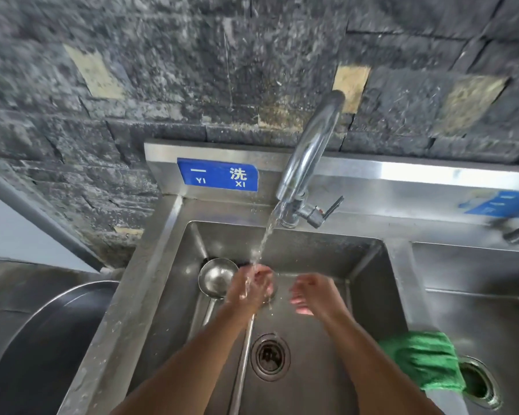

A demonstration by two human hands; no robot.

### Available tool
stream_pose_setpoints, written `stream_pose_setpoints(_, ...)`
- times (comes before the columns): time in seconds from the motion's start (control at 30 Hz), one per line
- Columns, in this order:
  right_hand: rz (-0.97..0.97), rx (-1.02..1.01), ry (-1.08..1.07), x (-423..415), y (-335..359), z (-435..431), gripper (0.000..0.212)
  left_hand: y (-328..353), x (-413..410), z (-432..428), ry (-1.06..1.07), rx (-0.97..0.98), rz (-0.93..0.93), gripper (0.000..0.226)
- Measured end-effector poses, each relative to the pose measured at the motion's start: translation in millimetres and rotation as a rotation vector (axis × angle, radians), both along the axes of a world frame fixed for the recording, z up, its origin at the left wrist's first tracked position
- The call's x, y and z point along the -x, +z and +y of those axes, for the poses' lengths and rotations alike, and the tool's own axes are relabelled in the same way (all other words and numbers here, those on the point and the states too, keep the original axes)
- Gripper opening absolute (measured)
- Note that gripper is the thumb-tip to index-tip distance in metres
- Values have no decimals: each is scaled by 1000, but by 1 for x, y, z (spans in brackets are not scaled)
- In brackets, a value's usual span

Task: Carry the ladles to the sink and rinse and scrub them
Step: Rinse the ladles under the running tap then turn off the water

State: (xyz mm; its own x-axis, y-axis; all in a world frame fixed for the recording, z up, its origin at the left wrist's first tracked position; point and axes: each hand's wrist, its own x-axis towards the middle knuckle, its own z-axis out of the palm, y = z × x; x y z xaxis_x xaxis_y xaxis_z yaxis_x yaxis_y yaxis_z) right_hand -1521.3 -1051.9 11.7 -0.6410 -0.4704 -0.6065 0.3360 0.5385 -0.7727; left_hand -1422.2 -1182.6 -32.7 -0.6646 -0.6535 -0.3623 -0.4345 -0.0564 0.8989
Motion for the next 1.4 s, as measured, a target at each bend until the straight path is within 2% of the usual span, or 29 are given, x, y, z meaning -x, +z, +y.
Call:
stream_pose_setpoints(0.03,50,26,-42,17,12,-2,30,12,12,-7,-17,61,59,20)
stream_pose_setpoints(0.1,204,17,-132,46,33,-4,10,38,39,-21,-69,213,142,4)
stream_pose_setpoints(0.13,264,12,-173,59,43,-6,8,47,54,-28,-82,262,149,14)
stream_pose_setpoints(0.2,352,0,-190,78,54,-10,41,57,79,-39,-71,289,172,19)
stream_pose_setpoints(0.23,393,-7,-169,86,59,-14,50,62,90,-45,-54,261,184,19)
stream_pose_setpoints(0.33,482,-9,-122,103,62,-29,52,72,123,-57,-159,166,218,32)
stream_pose_setpoints(0.37,500,-17,-120,107,60,-33,49,72,132,-60,-195,203,216,34)
stream_pose_setpoints(0.43,522,-29,-113,116,54,-40,46,70,148,-68,-209,216,225,30)
stream_pose_setpoints(0.57,547,-35,-106,123,45,-42,17,59,160,-82,-212,174,152,28)
stream_pose_setpoints(0.63,561,-38,-90,125,44,-44,13,54,162,-86,-214,206,133,28)
stream_pose_setpoints(0.73,597,-73,-35,127,45,-44,14,45,169,-81,-203,291,178,31)
stream_pose_setpoints(0.83,654,-129,25,132,47,-47,15,42,172,-79,-216,446,241,12)
stream_pose_setpoints(0.93,704,-186,98,134,51,-53,15,39,172,-82,-217,511,246,15)
stream_pose_setpoints(1.17,747,-243,150,135,56,-55,14,40,174,-81,-177,353,207,18)
stream_pose_setpoints(1.27,773,-278,167,133,56,-55,15,40,172,-79,-184,444,222,18)
stream_pose_setpoints(1.4,736,-313,173,131,65,-56,22,54,173,-77,-226,334,151,8)
